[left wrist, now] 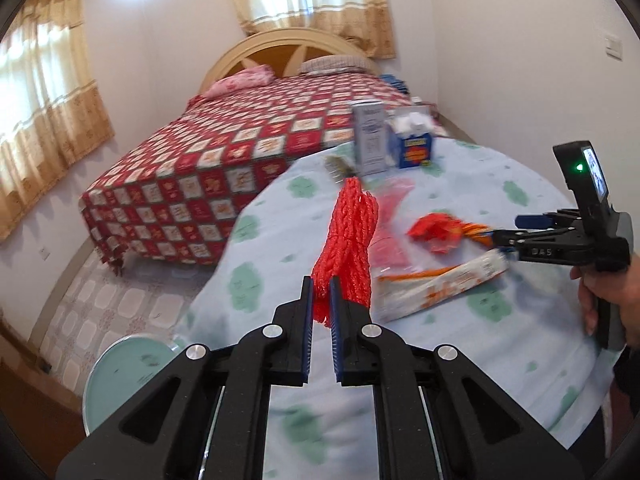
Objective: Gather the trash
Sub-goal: 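Grasp the red mesh with the left tool while the right tool grasps the orange-blue snack wrapper, then carry the red mesh and snack wrapper over the teal bucket with both tools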
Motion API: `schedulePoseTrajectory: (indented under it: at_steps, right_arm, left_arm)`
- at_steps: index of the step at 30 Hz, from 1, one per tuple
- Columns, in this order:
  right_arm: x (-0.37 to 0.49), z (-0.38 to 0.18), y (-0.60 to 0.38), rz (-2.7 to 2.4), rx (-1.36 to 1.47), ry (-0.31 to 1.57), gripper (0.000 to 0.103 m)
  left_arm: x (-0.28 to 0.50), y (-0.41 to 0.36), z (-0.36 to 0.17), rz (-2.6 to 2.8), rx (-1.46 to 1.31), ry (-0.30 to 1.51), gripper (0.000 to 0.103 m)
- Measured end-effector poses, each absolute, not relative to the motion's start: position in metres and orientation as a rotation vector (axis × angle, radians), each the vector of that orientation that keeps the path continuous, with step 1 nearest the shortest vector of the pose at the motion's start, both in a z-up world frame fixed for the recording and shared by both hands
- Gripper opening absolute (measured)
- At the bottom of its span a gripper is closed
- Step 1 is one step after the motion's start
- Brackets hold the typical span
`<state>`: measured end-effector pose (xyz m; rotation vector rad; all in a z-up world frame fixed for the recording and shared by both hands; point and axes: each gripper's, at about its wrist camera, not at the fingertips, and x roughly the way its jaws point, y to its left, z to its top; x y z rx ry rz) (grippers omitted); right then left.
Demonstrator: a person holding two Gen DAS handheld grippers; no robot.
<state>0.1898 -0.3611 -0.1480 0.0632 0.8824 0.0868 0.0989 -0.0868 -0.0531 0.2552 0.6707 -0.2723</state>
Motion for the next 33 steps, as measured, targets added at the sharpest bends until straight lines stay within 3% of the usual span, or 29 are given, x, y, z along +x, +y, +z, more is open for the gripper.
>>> schedulePoseTrajectory:
  at_steps: [1, 5, 17, 33]
  right_arm:
    - [0.193, -0.154, -0.361, 0.11, 0.081, 0.91, 0.033]
    - [0.186, -0.152, -0.358, 0.132, 0.103, 0.895, 0.022]
    - [0.138, -0.115, -0.317, 0.132, 0.087, 0.694, 0.022]
    - [0.13, -0.096, -0.206, 0.246, -0.038, 0.634, 0.022]
  left_arm:
    - [0.1, -0.08, -0.055, -0.26, 0.251, 0.678, 0.008]
    - [0.103, -0.043, -0.063, -0.192, 0.225, 0.704, 0.008]
    - [0.073, 0.027, -0.058, -0.075, 0.196, 0.682, 0.008]
    - [0.052, 0.083, -0.063, 0.027, 0.161, 0.666, 0.008]
